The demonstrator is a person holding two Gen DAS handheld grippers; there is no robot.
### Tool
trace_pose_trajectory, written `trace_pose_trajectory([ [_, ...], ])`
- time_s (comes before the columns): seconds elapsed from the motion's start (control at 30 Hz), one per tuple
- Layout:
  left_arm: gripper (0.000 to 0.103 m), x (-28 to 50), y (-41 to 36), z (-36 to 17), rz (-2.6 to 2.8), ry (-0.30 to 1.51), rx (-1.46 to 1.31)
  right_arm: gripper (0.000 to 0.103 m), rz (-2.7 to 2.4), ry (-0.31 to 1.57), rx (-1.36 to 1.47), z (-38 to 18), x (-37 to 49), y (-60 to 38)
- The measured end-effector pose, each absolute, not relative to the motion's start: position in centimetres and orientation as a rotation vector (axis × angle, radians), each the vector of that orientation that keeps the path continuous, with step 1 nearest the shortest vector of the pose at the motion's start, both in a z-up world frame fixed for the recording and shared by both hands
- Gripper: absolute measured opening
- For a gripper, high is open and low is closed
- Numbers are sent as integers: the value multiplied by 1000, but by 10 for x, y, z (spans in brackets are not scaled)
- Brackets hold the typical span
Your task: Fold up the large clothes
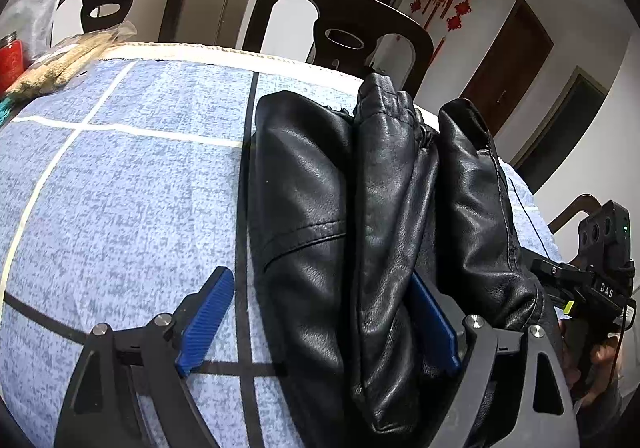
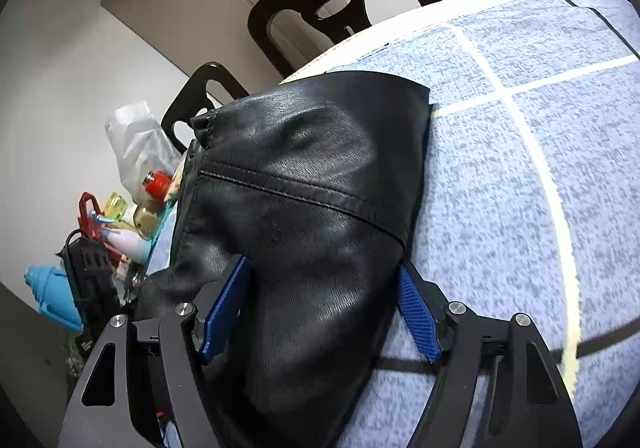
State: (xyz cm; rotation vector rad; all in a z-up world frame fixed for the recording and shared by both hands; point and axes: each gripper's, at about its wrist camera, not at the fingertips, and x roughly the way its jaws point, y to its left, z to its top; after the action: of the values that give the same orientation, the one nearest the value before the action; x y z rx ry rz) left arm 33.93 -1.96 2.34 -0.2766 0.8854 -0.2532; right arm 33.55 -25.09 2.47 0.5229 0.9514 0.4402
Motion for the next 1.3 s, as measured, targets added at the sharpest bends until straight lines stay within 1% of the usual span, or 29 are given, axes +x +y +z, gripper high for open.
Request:
trace_pose_trajectory([
  [0.07,89,341,-21,23,-257,885,-277,74,441,951,517,25,336,-249],
  [0.13,86,341,-23,23,-262,885,-281,74,435,955,508,25,337,-247],
  [0.17,78,341,-24,24,-270,884,-286,74,432,959,498,26,337,-245],
  [0.2,70,340,-27,24,-285,884,-290,71,426,962,490,27,337,-244],
  [0.23,67,338,-30,26,-280,882,-282,62,427,964,485,27,337,-243],
  [0.27,59,336,-33,29,-276,874,-266,59,433,964,481,29,336,-242],
  [0.3,52,335,-34,32,-273,862,-245,54,431,958,464,32,334,-240],
  [0.33,48,334,-37,34,-266,855,-226,48,425,954,441,35,333,-238],
  [0.37,41,334,-39,36,-259,853,-216,45,422,954,436,36,333,-237],
  [0.4,32,335,-39,38,-251,851,-211,39,417,957,435,37,334,-237],
  [0.43,27,334,-40,41,-246,848,-203,32,413,957,437,39,334,-237],
  [0.47,20,334,-40,46,-248,844,-197,29,412,955,438,42,334,-237],
  [0.5,17,333,-40,49,-255,841,-194,24,415,949,436,46,332,-238],
  [0.53,16,332,-40,54,-262,838,-189,21,417,943,430,49,331,-237],
  [0.7,13,323,-35,72,-295,829,-180,17,415,933,411,62,319,-233],
  [0.97,12,294,-13,111,-318,771,-150,17,457,899,383,95,291,-211],
  [1.07,10,280,3,123,-306,747,-143,17,491,887,372,104,278,-194],
  [1.13,8,270,13,125,-295,740,-141,17,515,884,373,106,269,-181],
  [1.17,4,264,19,126,-289,732,-135,17,530,882,373,106,264,-174],
  [1.3,4,241,31,127,-305,692,-137,16,598,890,369,96,248,-152],
])
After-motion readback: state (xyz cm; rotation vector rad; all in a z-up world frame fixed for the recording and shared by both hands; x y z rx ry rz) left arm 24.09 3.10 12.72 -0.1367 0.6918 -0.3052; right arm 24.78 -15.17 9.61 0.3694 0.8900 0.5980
